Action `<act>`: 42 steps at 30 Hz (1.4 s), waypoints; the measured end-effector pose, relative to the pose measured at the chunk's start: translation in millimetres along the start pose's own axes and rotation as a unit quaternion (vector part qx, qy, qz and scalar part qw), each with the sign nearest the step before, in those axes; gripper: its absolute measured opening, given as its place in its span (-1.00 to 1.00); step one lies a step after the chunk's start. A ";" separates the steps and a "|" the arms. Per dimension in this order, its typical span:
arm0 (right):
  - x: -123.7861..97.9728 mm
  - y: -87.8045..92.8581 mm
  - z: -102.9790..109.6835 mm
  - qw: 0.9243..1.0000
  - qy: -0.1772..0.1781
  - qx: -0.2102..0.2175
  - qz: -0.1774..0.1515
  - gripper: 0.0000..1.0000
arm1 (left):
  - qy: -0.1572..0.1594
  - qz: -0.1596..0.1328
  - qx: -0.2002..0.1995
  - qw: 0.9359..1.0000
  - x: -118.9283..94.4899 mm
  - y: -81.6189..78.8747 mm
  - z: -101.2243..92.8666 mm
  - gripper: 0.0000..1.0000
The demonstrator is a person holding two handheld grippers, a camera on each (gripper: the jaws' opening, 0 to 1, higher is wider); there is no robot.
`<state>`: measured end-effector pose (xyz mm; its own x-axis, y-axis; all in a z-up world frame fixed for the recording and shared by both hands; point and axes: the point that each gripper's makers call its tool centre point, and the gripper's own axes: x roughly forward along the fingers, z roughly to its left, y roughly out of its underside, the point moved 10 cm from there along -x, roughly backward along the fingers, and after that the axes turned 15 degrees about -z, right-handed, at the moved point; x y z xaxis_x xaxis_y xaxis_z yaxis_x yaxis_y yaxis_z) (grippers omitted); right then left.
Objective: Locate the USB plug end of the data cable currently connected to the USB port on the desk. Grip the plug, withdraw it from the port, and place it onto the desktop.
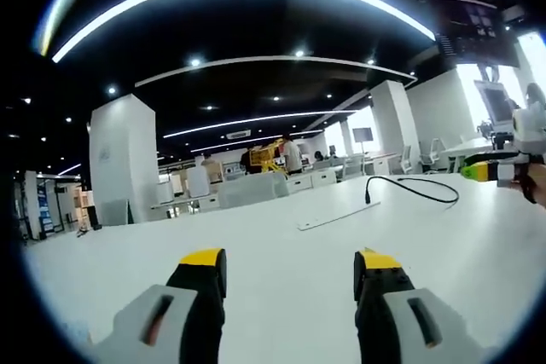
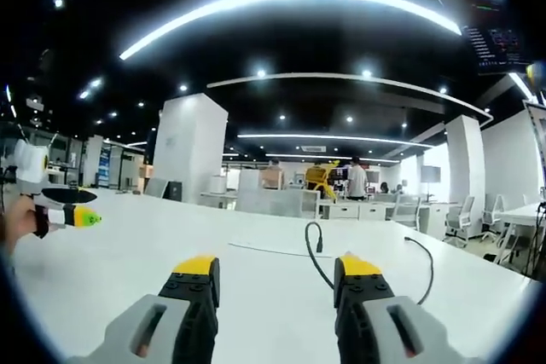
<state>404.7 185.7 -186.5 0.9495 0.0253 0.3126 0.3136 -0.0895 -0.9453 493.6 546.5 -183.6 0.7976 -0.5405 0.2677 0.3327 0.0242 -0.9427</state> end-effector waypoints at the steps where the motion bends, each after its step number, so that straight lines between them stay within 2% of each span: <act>1: 0.4 0.2 -0.1 1.000 -0.002 0.000 0.000 0.09 | 0.006 -0.002 -0.001 1.000 1.2 -0.5 -0.3 0.21; 4: 3.0 0.8 -2.2 1.000 -0.013 0.000 0.002 0.08 | 0.030 -0.005 -0.021 0.999 6.8 -1.1 -1.5 0.21; 12: 12.9 -2.3 -14.5 1.000 -0.030 0.002 0.001 0.02 | 0.076 -0.002 -0.035 0.997 20.8 -0.8 -4.6 0.21; 22: 29.5 -1.3 -25.7 0.999 -0.040 0.012 0.009 -0.01 | 0.116 -0.007 -0.032 0.993 36.6 0.7 -7.5 0.22; 31: 58.5 -5.2 -45.7 0.999 -0.038 0.010 0.007 -0.06 | 0.154 -0.015 -0.028 0.988 57.1 -0.3 -10.2 0.22; 42: 81.9 11.8 -65.4 0.998 -0.040 0.020 0.035 -0.07 | 0.191 -0.028 -0.051 0.980 86.5 5.7 -19.8 0.22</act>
<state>485.9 121.6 -166.0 0.9658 0.0997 0.2394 0.2455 -0.0536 -0.9679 554.6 483.3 -169.8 0.5272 -0.8141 0.2435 0.3021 -0.0883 -0.9492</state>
